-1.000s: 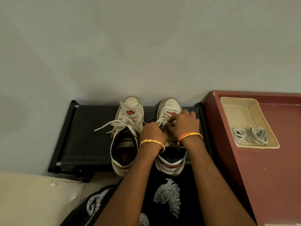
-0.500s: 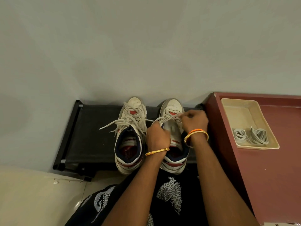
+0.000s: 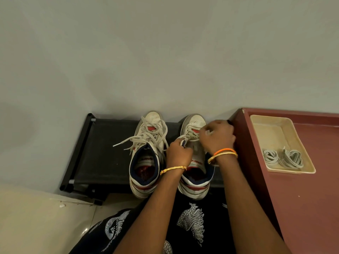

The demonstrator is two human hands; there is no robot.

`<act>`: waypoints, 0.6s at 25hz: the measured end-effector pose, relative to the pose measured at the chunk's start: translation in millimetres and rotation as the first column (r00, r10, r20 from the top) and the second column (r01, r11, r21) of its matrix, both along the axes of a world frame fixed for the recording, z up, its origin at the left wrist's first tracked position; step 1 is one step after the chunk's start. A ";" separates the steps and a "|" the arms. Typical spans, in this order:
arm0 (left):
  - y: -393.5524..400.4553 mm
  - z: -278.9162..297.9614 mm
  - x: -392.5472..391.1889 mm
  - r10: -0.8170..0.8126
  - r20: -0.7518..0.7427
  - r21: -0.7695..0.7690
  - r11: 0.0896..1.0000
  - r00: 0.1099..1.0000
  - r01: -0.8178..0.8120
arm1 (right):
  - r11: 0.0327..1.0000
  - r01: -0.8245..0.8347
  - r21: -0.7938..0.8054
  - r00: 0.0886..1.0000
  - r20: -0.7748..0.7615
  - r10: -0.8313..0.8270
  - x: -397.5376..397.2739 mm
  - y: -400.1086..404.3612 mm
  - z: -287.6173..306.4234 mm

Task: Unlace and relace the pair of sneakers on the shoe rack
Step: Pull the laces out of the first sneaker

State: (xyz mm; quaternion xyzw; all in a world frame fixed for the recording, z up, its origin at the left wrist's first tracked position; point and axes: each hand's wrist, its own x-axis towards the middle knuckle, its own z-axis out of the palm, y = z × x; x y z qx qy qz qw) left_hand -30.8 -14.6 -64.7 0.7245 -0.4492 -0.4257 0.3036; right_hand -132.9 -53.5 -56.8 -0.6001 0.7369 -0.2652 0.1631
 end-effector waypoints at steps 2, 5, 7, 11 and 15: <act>-0.4 -2.0 0.3 0.051 -0.029 -0.012 0.999 0.998 -0.052 | 0.962 -0.152 0.228 0.939 -0.269 0.212 15.0 3.5 -4.4; 1.2 -3.0 1.6 0.079 -0.016 -0.027 0.996 0.997 -0.080 | 0.938 -0.165 0.303 0.895 -0.354 0.272 23.0 2.1 -13.8; 1.8 -4.2 2.1 0.072 -0.009 -0.043 0.996 0.997 -0.072 | 0.934 -0.151 0.325 0.901 -0.343 0.265 24.3 0.2 -17.5; 1.9 -3.7 1.1 0.104 -0.022 -0.058 0.993 0.994 -0.105 | 0.935 -0.179 0.305 0.915 -0.297 0.272 26.4 3.4 -12.8; 2.2 -2.6 -1.8 0.127 0.007 -0.065 0.990 0.992 -0.126 | 0.992 -0.017 0.128 0.991 0.133 -0.001 1.5 6.6 -6.5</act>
